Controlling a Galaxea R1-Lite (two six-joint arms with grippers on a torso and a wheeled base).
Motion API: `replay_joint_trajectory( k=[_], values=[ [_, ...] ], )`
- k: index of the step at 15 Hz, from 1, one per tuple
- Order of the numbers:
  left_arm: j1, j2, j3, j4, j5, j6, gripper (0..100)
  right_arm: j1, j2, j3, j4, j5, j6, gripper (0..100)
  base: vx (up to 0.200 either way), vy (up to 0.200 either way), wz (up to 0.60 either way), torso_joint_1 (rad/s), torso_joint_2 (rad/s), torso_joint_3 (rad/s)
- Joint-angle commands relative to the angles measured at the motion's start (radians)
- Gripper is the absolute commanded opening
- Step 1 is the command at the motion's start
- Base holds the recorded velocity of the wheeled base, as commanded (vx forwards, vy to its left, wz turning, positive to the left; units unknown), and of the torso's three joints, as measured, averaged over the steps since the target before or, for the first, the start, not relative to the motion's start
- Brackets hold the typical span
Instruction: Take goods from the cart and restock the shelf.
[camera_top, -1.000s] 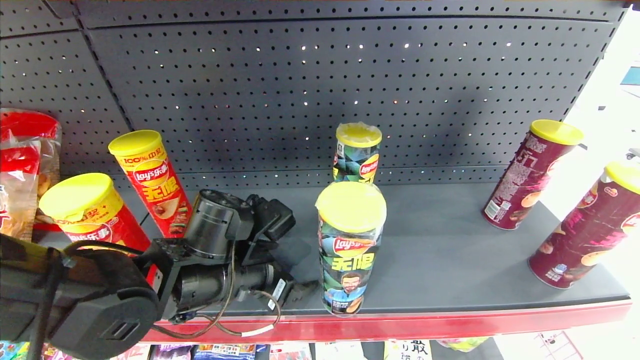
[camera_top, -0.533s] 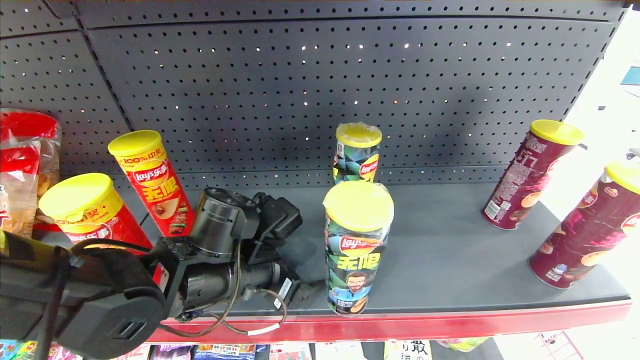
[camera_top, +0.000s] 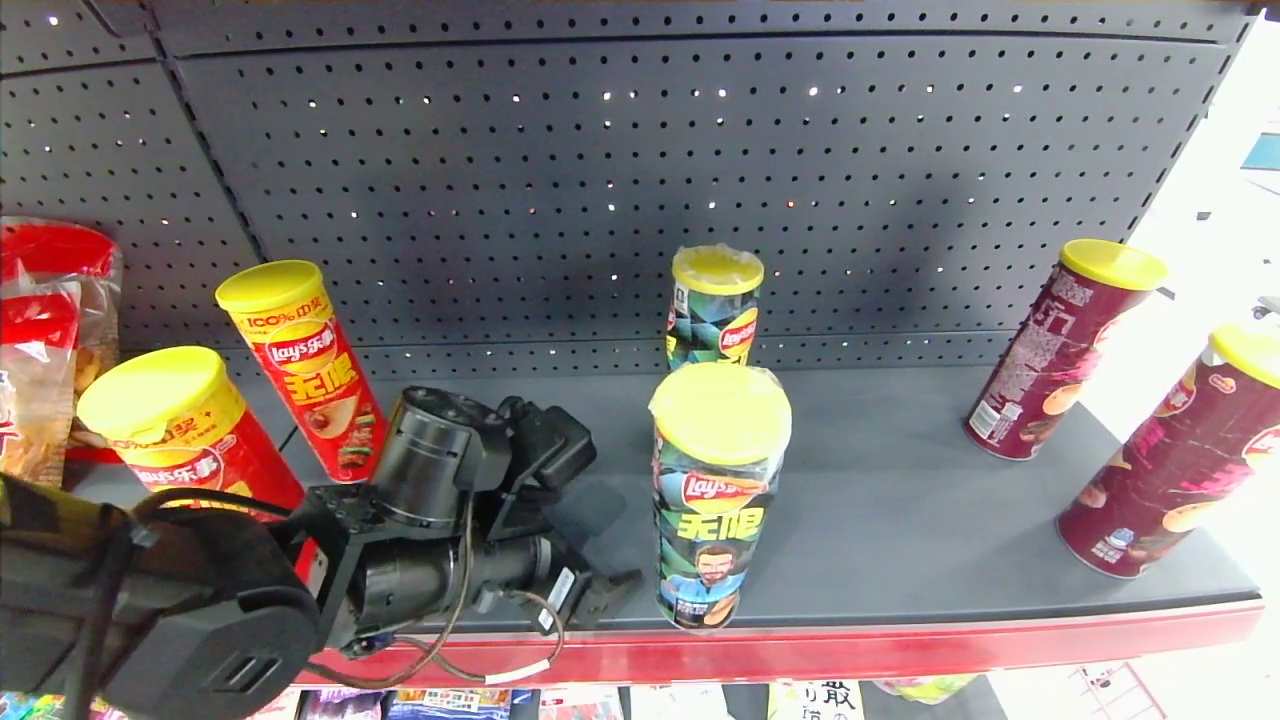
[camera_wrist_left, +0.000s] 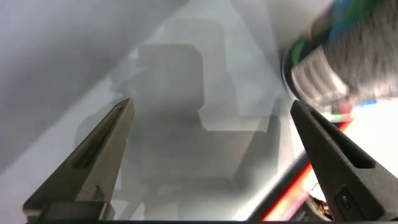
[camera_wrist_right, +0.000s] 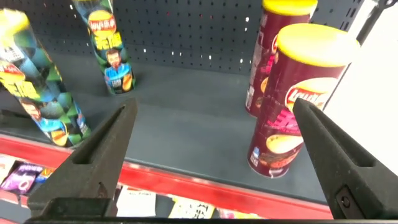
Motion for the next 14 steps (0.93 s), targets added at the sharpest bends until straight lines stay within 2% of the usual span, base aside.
replay_joint_trajectory(
  k=[1,4,5,7,9,10,11,12,13,14],
  values=[
    [0.000,-0.095,0.066,0.000,0.002,0.002,100,0.003,-0.007,0.023,0.001,0.004,0.001,100,0.000,0.000,0.00,0.000,0.00,0.000],
    [0.002,-0.299,0.147,0.011,0.018,-0.006,100,0.003,-0.033,0.087,0.001,0.007,0.001,100,0.000,0.000,0.00,0.000,0.00,0.000],
    [0.003,-0.423,0.190,0.055,0.047,-0.009,100,0.005,-0.077,0.138,0.004,0.018,-0.006,100,0.000,0.000,0.00,0.000,0.00,0.000],
    [0.002,-0.596,0.170,0.239,0.121,-0.009,100,0.001,-0.142,0.164,0.067,0.037,-0.001,100,0.000,0.000,0.00,0.000,0.00,0.000],
    [0.008,-0.823,0.162,0.451,0.220,-0.009,100,-0.002,-0.240,0.143,0.228,0.023,-0.003,100,0.000,0.000,0.00,0.000,0.00,0.000],
    [0.031,-0.961,0.164,0.570,0.274,-0.009,100,-0.020,-0.277,0.109,0.312,0.003,-0.003,100,0.000,0.000,0.00,0.000,0.00,0.000],
    [0.057,-1.041,0.164,0.644,0.286,-0.009,100,-0.038,-0.288,0.089,0.356,-0.009,-0.003,100,0.000,0.000,0.00,0.000,0.00,0.000],
    [0.135,-1.198,0.159,0.791,0.286,-0.016,100,-0.080,-0.300,0.054,0.421,-0.022,0.002,100,0.000,0.000,0.00,0.000,0.00,0.000],
    [0.220,-1.306,0.153,0.902,0.286,-0.056,100,-0.130,-0.309,0.043,0.450,-0.023,0.004,100,0.000,0.000,0.00,0.000,0.00,0.000],
    [0.329,-1.420,0.161,1.014,0.286,-0.159,100,-0.200,-0.327,0.054,0.468,-0.023,0.001,100,0.000,0.000,0.00,0.000,0.00,0.000]
  ],
)
